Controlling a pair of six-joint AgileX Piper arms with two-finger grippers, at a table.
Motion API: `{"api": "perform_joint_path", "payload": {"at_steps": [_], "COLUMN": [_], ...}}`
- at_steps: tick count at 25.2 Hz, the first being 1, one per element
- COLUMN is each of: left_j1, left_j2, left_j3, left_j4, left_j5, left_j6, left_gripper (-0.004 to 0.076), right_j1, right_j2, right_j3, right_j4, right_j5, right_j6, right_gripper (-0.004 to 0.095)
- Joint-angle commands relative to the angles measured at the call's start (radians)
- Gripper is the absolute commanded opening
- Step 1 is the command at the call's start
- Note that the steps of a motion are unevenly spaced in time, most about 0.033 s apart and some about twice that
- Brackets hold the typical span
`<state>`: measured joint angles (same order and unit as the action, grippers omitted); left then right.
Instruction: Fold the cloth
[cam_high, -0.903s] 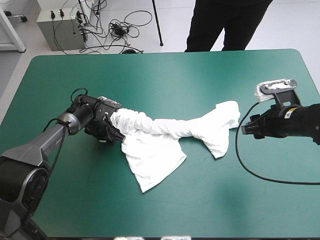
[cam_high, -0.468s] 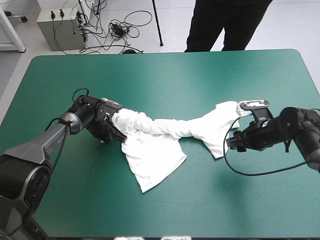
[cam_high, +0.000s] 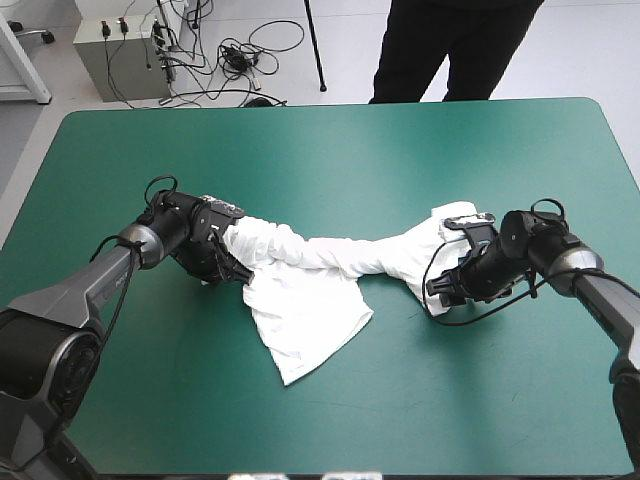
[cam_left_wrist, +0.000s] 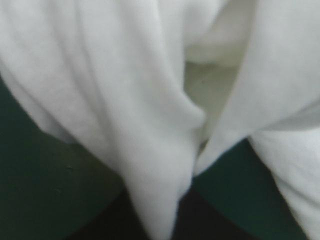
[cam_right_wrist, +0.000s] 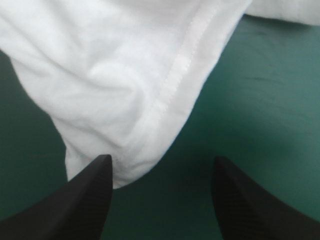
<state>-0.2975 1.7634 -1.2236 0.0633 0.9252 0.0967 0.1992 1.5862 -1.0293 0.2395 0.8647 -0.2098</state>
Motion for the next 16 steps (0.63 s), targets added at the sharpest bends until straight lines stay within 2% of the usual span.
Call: {"api": "perform_joint_path", "payload": {"at_steps": [1, 6, 11, 12, 13, 14, 16], "left_j1": [0.001, 0.001, 0.001, 0.001, 0.001, 0.001, 0.001], "left_j2": [-0.04, -0.04, -0.043, -0.043, -0.043, -0.045, -0.062], "left_j3": [-0.022, -0.022, -0.022, -0.022, -0.022, -0.022, -0.022], "left_j4": [0.01, 0.011, 0.011, 0.011, 0.011, 0.011, 0.016], "left_j5": [0.0, 0.0, 0.006, 0.01, 0.013, 0.013, 0.002], "left_j6": [-0.008, -0.008, -0.008, -0.01, -0.01, -0.01, -0.017], "left_gripper": [-0.0007, -0.0007, -0.0007, -0.0007, -0.0007, -0.0007, -0.0007], "right_j1": [0.014, 0.076, 0.136, 0.141, 0.141, 0.141, 0.141], "right_j2": [0.011, 0.066, 0.157, 0.192, 0.204, 0.224, 0.221], "right_j3": [-0.023, -0.023, -0.023, -0.023, -0.023, -0.023, -0.031], "right_j4": [0.014, -0.02, -0.017, -0.005, 0.003, 0.002, -0.01], "right_j5": [-0.043, -0.067, -0.076, -0.079, -0.079, -0.074, -0.06], "right_j6": [0.0, 0.037, 0.04, 0.04, 0.04, 0.04, 0.032], "right_gripper": [0.054, 0.0501, 0.0251, 0.0139, 0.0094, -0.0019, -0.0017]}}
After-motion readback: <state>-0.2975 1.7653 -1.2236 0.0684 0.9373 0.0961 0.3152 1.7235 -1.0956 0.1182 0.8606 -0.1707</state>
